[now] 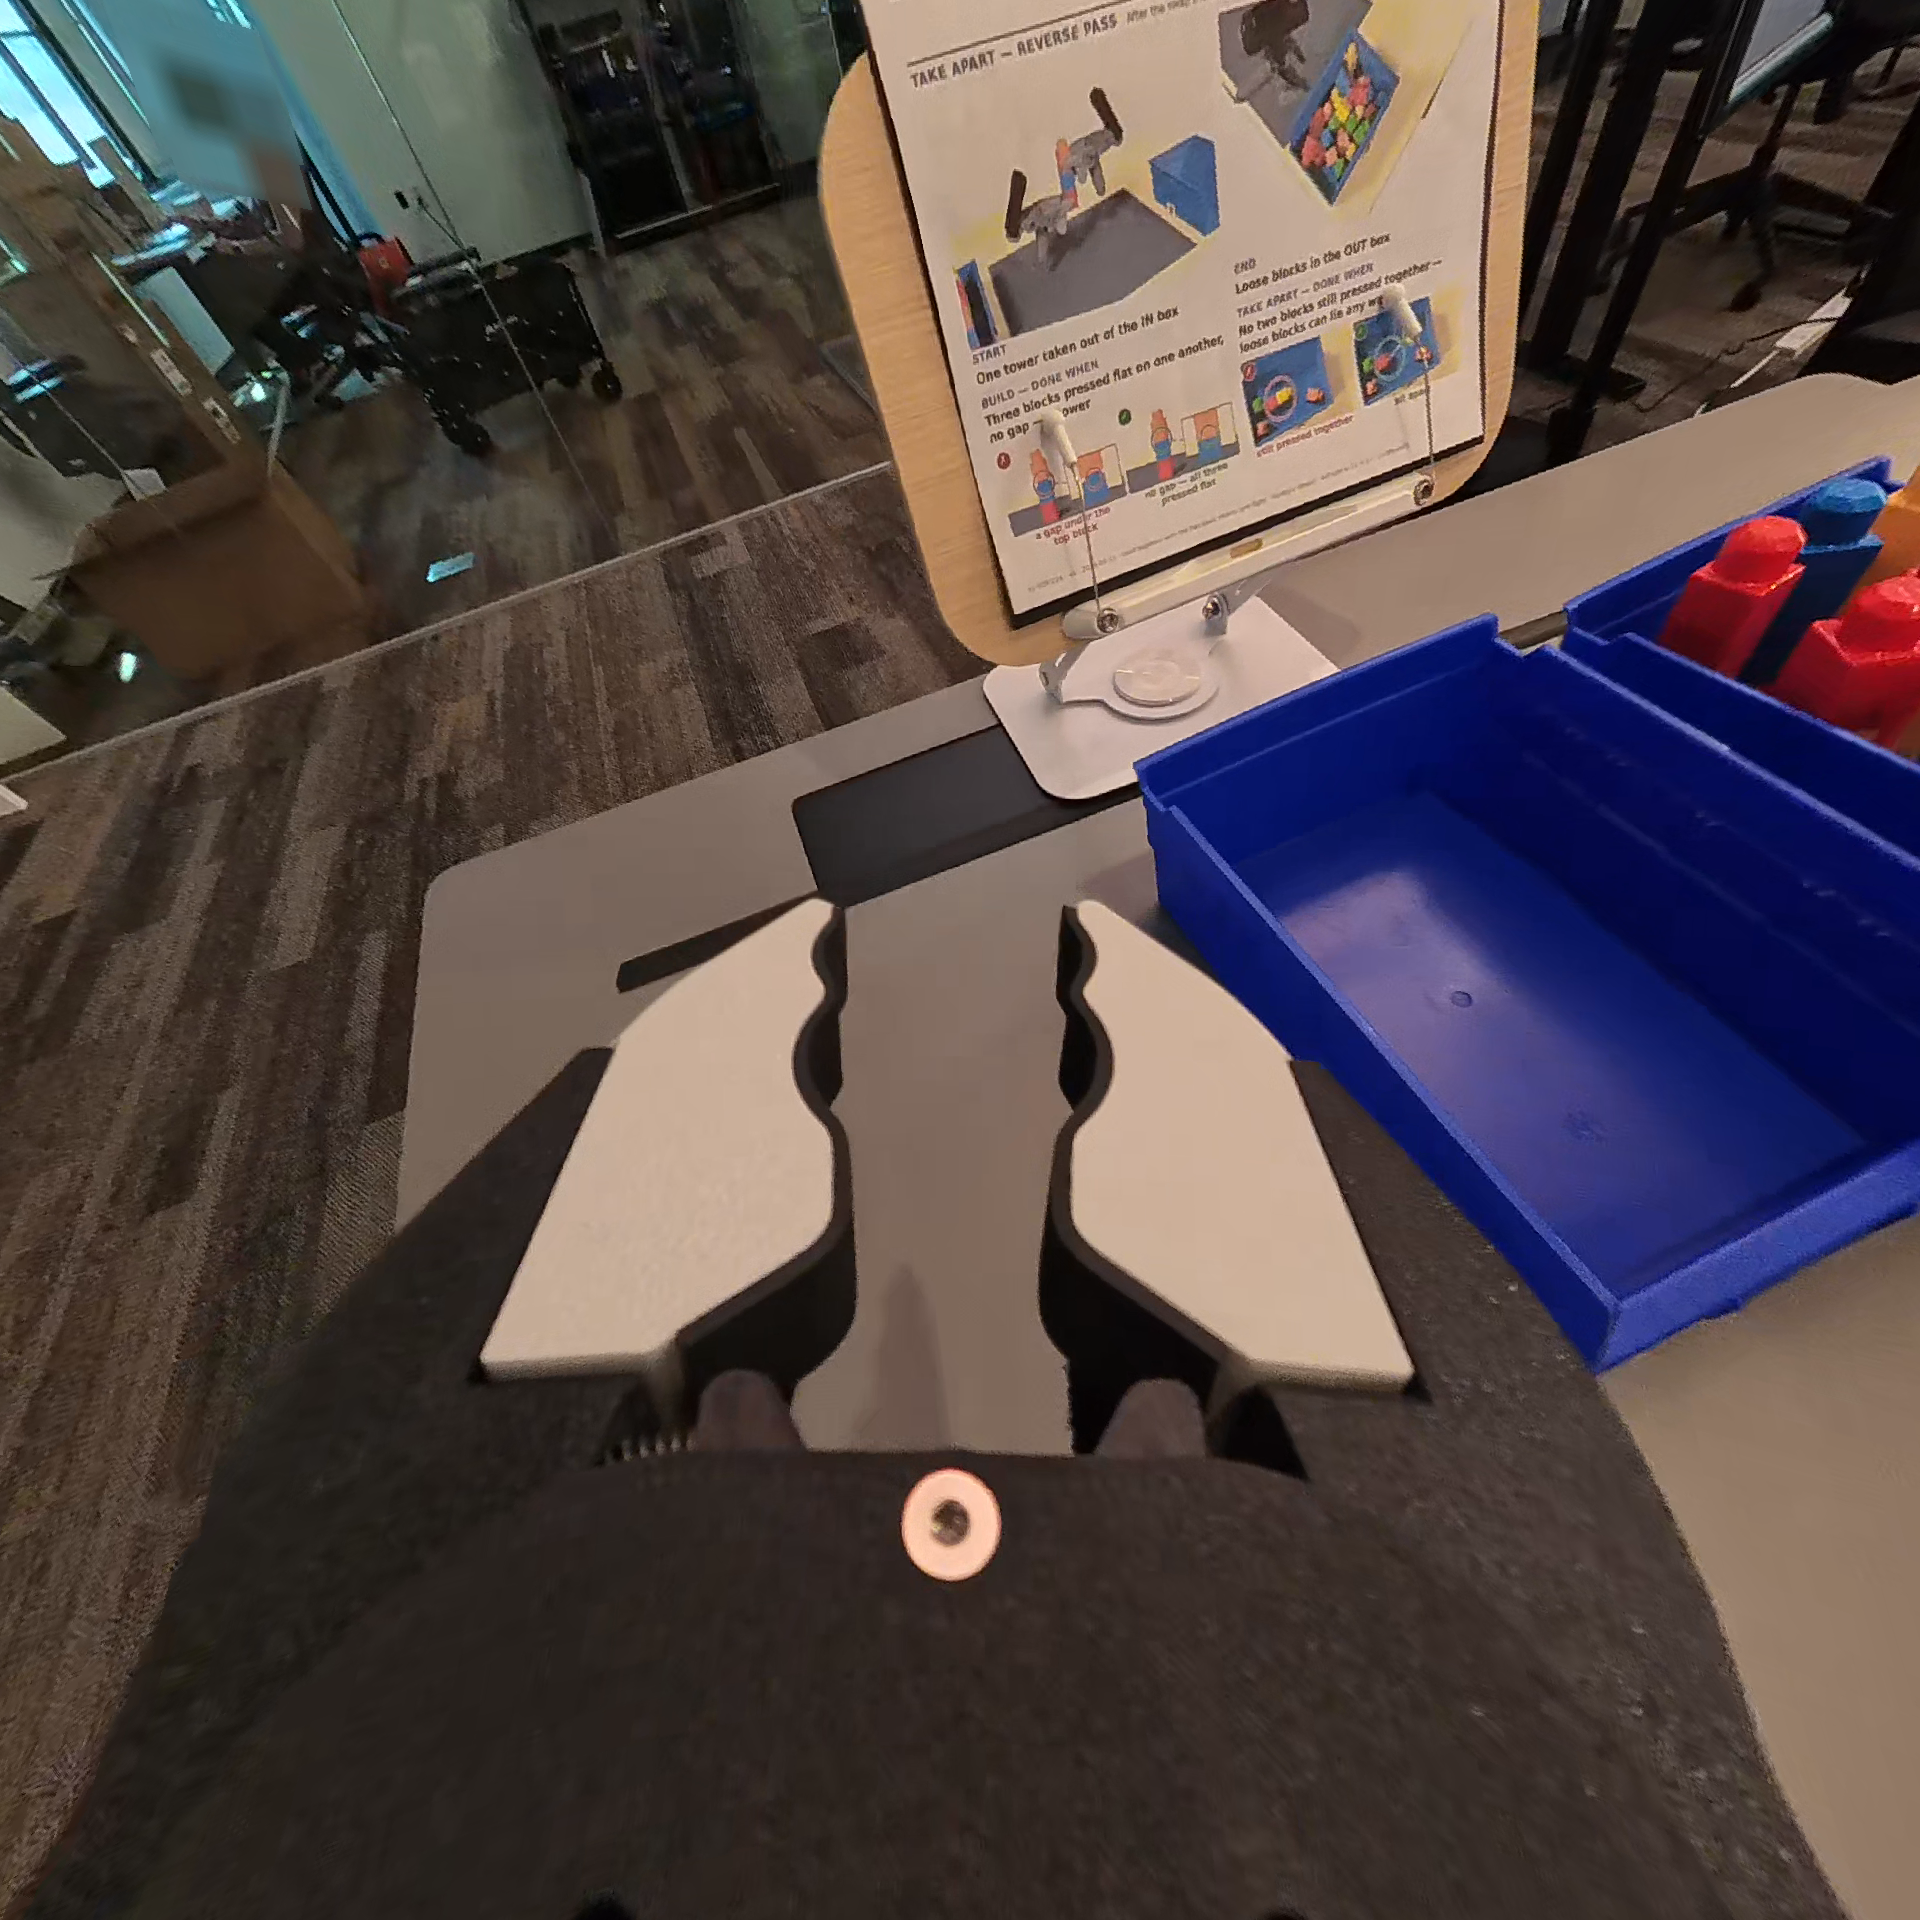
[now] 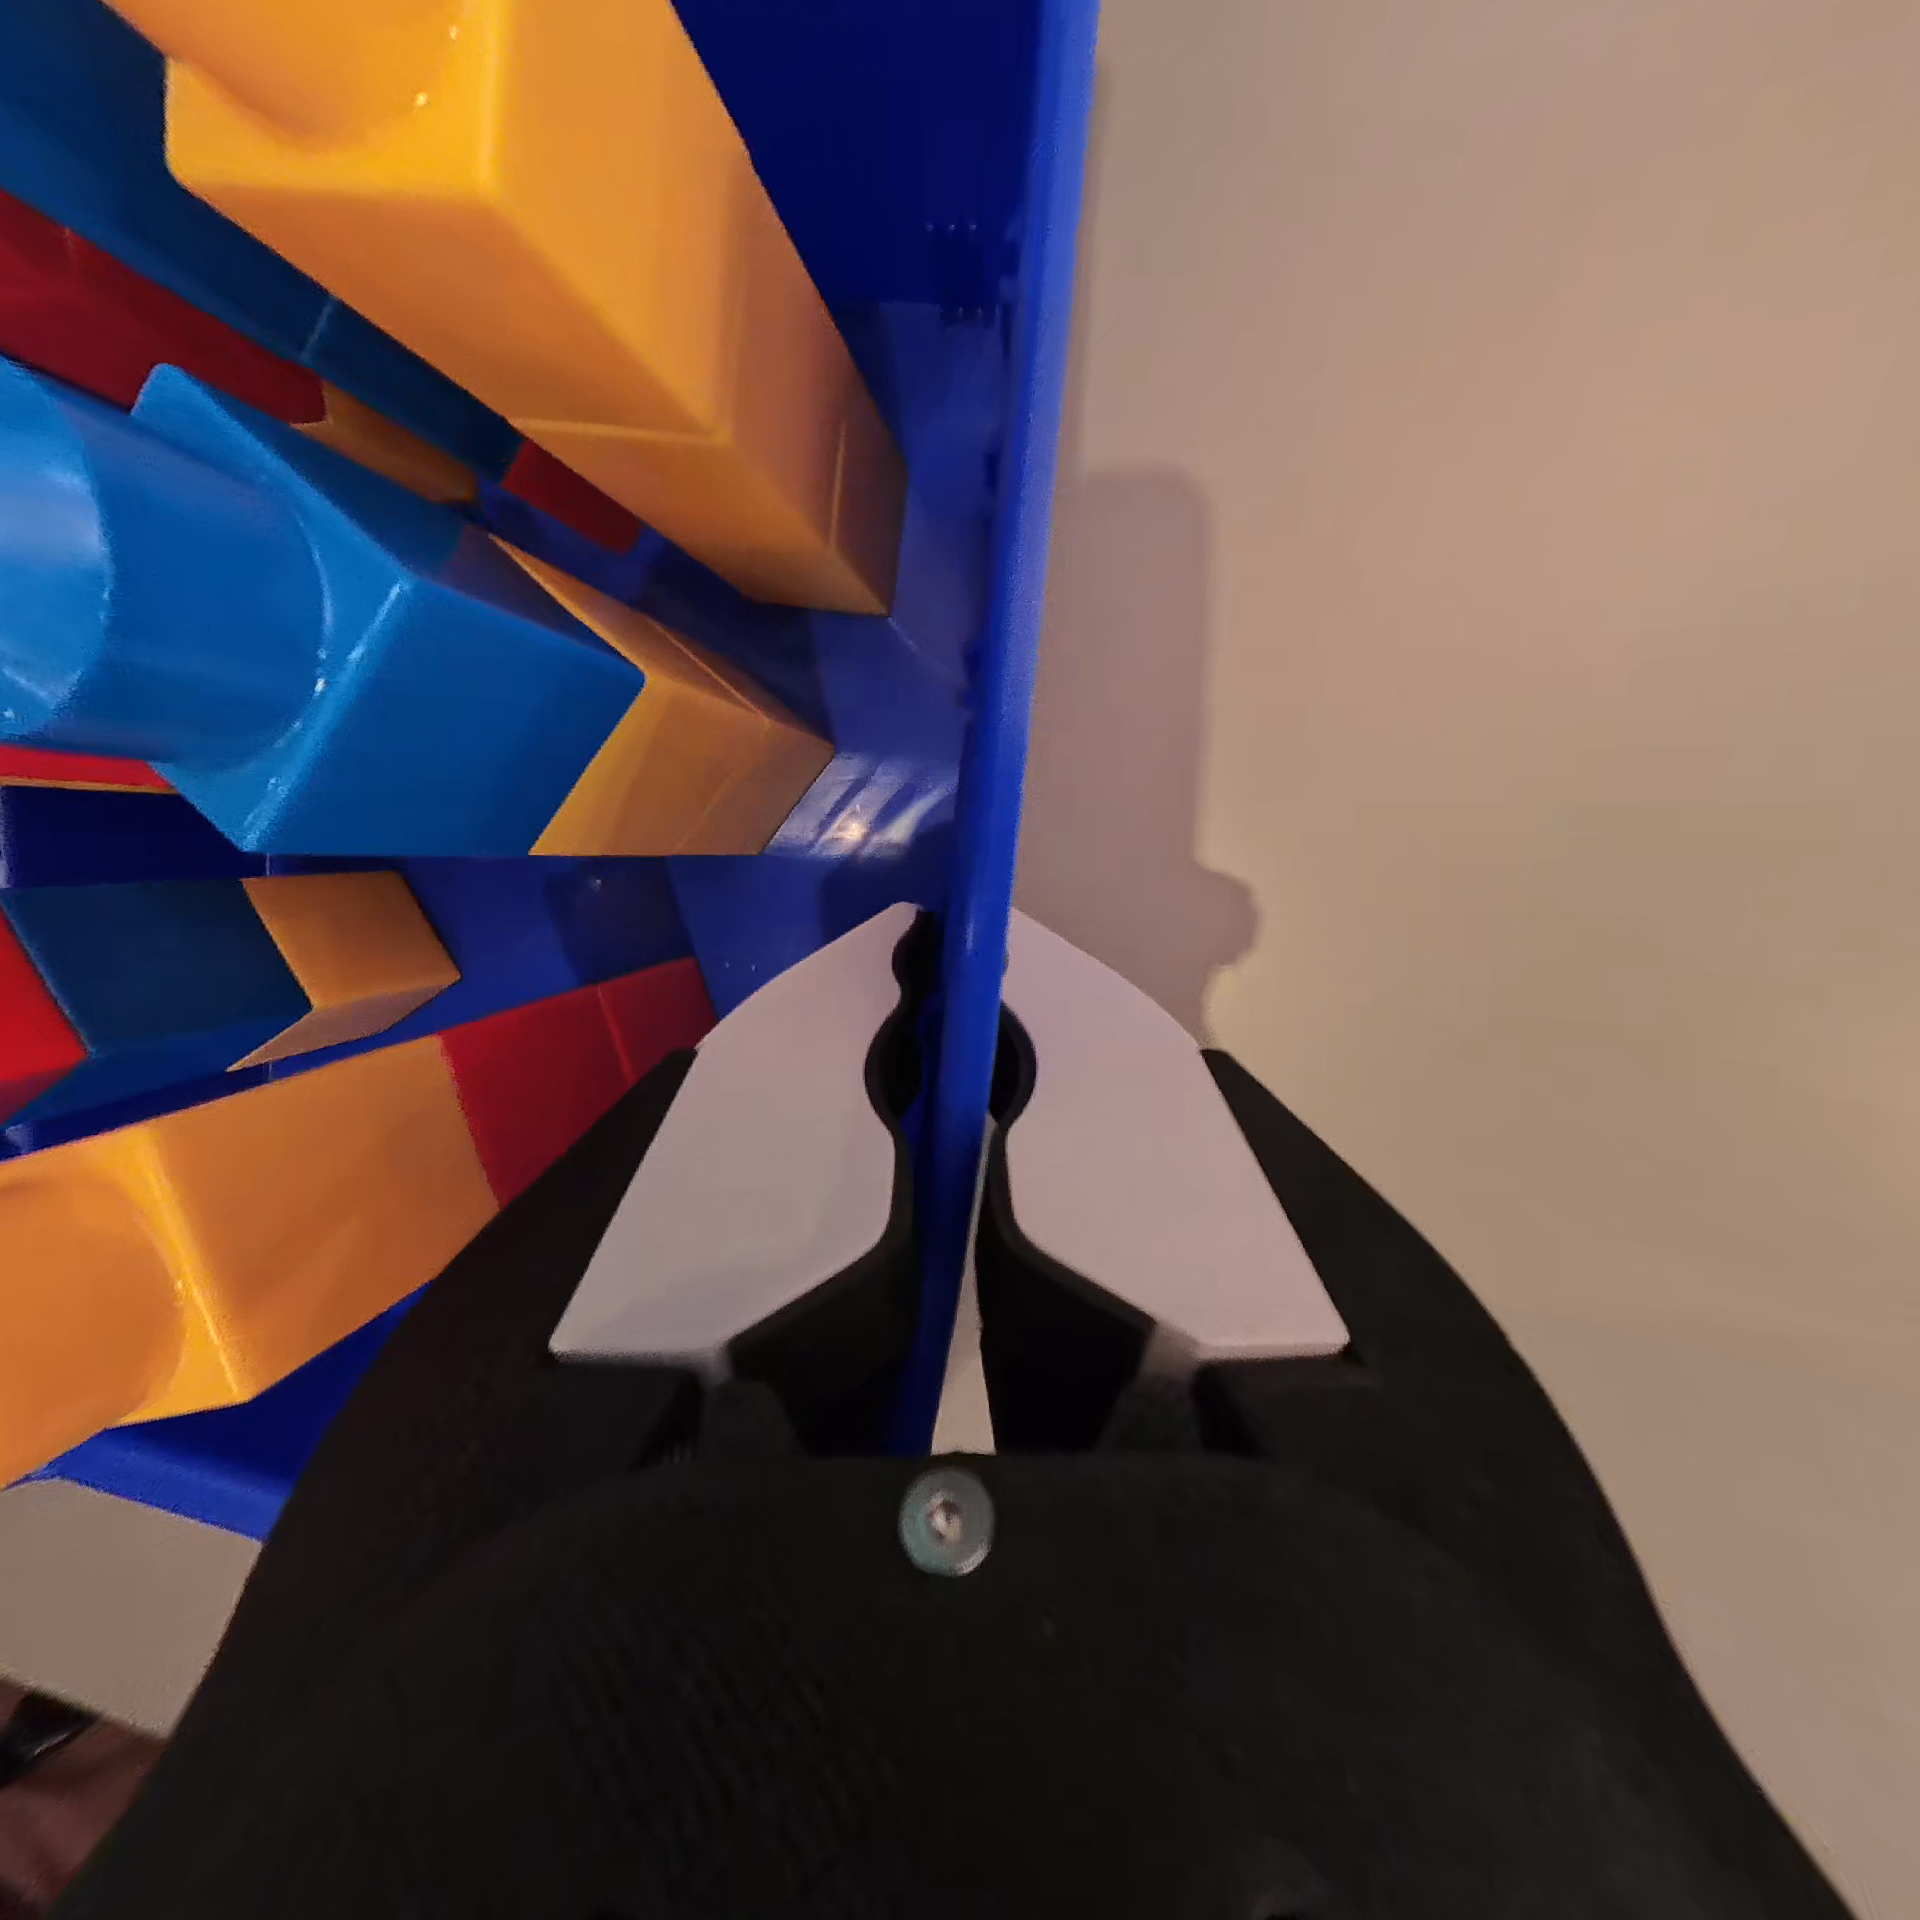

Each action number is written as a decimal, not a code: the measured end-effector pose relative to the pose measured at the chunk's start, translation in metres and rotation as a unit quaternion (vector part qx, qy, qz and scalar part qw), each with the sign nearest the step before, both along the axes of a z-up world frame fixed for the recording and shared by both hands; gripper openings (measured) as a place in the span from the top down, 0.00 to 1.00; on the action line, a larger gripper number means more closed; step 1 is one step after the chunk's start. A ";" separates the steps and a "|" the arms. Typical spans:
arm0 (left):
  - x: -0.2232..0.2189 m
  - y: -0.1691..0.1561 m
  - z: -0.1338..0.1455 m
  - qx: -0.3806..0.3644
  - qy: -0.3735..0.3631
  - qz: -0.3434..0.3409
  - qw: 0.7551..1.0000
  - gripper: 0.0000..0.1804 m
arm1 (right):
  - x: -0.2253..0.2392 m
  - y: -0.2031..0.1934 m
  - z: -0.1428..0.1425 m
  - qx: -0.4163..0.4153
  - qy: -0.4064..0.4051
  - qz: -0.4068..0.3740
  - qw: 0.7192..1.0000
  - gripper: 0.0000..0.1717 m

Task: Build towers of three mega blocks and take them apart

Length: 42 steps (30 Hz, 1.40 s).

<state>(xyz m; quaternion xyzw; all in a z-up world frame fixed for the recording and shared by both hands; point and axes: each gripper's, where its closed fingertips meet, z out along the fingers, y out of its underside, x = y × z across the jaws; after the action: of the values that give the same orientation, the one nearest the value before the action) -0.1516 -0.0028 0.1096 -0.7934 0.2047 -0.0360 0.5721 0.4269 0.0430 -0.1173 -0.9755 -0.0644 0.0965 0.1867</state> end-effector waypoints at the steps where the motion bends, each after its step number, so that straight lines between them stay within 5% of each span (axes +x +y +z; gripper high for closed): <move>1: -0.002 -0.001 0.000 -0.004 -0.003 -0.002 1.000 0.78 | 0.004 -0.003 0.003 -0.007 -0.002 -0.003 1.000 0.95; 12: -0.010 -0.013 0.000 -0.019 -0.030 -0.019 0.999 0.78 | 0.028 -0.025 0.047 -0.012 0.004 -0.028 1.000 0.95; 22: -0.008 -0.017 -0.001 -0.026 -0.042 -0.037 0.998 0.78 | -0.021 -0.006 0.136 0.032 -0.023 0.017 0.999 0.95; 26: -0.013 -0.016 -0.002 -0.030 -0.042 -0.027 0.998 0.78 | -0.083 0.016 0.166 0.043 -0.035 0.073 0.996 0.95; 31: -0.042 -0.017 -0.001 -0.034 -0.043 0.046 0.997 0.78 | -0.207 0.044 0.172 0.040 -0.029 0.163 0.985 0.95; 42: -0.117 -0.044 0.018 0.009 -0.029 0.236 0.971 0.73 | -0.499 0.048 0.116 0.019 -0.017 0.389 0.921 0.95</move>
<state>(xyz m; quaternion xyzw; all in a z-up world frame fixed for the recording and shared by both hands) -0.2689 -0.0468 0.1272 -0.8128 -0.0045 0.0786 0.5771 -0.0724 0.0911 -0.0013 -0.8717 -0.4434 0.1436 0.1514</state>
